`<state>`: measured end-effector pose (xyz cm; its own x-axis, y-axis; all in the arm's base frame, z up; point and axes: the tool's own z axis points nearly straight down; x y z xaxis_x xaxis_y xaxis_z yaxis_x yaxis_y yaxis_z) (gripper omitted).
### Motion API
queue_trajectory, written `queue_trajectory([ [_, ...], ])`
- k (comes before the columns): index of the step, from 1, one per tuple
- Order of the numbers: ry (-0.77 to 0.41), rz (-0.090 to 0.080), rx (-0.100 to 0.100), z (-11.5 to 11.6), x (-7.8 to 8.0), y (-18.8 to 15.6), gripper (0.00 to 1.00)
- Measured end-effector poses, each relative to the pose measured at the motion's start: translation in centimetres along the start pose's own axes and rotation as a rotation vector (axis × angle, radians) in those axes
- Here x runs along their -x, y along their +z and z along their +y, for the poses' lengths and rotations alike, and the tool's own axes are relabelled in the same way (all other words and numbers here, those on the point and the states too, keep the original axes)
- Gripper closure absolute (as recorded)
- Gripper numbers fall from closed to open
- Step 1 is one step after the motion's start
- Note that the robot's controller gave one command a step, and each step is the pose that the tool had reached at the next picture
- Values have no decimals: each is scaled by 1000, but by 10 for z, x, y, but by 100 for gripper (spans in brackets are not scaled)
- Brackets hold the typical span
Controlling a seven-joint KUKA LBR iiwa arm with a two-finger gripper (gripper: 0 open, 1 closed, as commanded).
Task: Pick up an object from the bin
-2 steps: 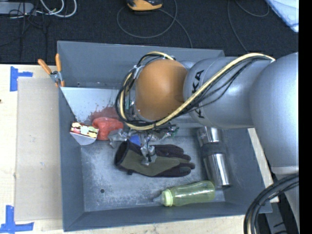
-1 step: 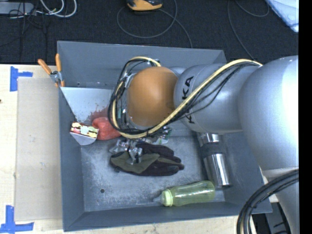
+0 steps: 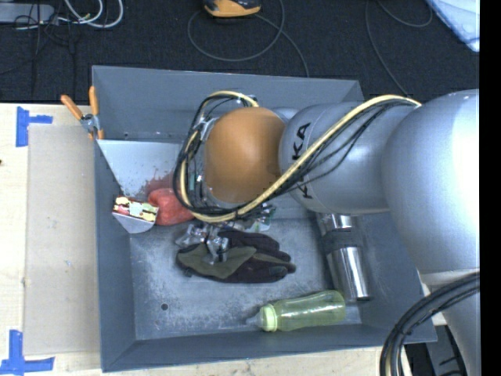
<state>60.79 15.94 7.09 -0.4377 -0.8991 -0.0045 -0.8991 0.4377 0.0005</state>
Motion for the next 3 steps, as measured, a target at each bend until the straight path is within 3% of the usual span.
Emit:
queue_trajectory([
  [1, -17, 5, 6, 7, 1, -41, 100],
  [2, -22, -2, -2, 6, 5, -101, 100],
  [3, -26, -2, -2, 5, 7, -128, 100],
])
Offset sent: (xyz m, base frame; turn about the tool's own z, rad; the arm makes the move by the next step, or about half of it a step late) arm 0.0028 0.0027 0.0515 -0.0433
